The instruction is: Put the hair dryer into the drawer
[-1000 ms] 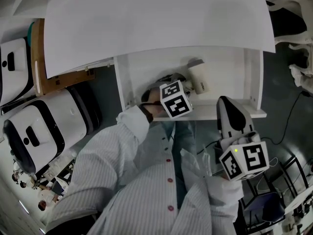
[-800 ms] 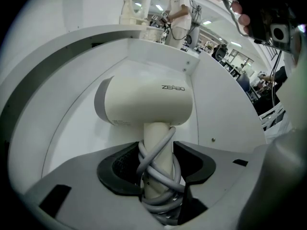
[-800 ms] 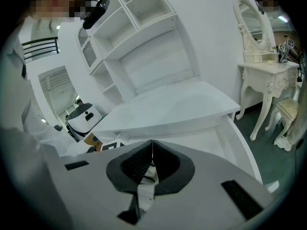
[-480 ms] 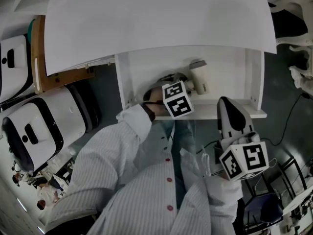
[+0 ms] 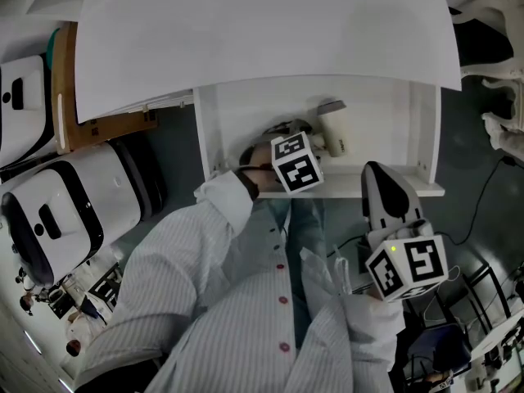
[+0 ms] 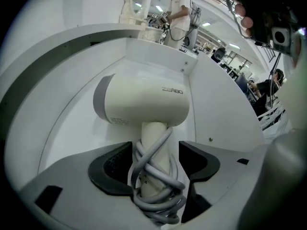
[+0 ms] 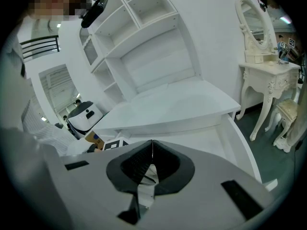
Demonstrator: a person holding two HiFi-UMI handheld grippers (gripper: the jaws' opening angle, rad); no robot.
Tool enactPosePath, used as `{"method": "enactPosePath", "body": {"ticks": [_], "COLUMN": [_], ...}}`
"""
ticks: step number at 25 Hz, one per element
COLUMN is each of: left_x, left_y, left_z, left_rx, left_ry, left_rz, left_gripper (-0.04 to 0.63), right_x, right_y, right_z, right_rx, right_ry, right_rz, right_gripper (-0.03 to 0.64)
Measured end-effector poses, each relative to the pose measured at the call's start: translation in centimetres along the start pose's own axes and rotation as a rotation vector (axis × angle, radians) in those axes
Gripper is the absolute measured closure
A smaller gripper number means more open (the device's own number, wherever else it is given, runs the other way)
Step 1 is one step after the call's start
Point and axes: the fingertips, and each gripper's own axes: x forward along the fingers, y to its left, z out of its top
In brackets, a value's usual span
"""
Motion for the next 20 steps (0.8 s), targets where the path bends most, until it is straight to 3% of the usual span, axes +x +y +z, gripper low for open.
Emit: {"method": "enactPosePath", "body": {"ticks": [8,20], "left_x": [-2.1,-9.2], "left_y": [0.8,0.1], "left_z": [0.5,4.5], "left_rx": [-0.063,-0.081], "left_ry": [-0.053,-0.196], "left_rz": [0.046,0.091], "left_gripper": [0.281,0.282], "right_x": [-0.6,-3.2], "right_y": [0.9,2.4], "right_z": [1.0,4.9], "right_rx": [-0.031,-0.097], "right_ry": [-0.001,-0.050], "right_rz": [0.001,-0.004], "right_gripper": [0.604,0.604]}}
